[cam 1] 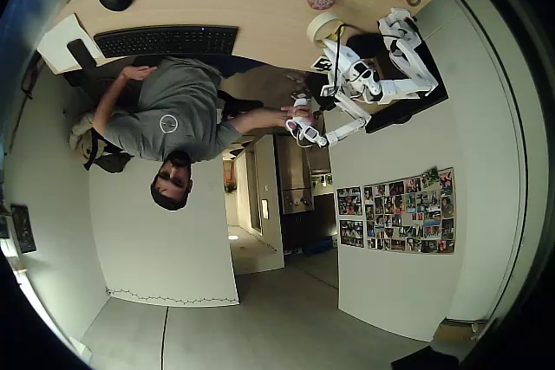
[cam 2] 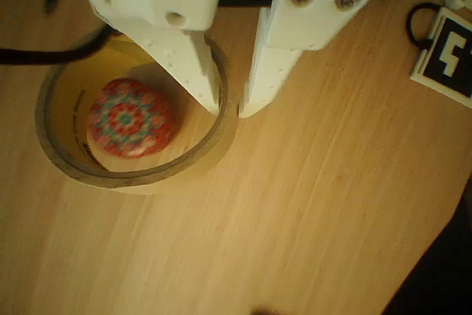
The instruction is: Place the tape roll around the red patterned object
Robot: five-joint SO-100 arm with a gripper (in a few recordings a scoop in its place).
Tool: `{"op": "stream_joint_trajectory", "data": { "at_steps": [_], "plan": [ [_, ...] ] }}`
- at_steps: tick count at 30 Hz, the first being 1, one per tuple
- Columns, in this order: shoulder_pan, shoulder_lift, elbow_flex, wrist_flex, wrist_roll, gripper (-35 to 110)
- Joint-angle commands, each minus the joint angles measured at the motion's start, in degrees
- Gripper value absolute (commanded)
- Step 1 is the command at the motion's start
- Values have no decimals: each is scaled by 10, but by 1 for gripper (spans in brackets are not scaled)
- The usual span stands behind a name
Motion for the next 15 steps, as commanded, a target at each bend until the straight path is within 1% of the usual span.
{"op": "stream_joint_trajectory", "data": {
  "at_steps": [1,15],
  "plan": [
    [8,43,45,-17,5,0],
    [79,-2,41,-7,23,0]
  ]
}}
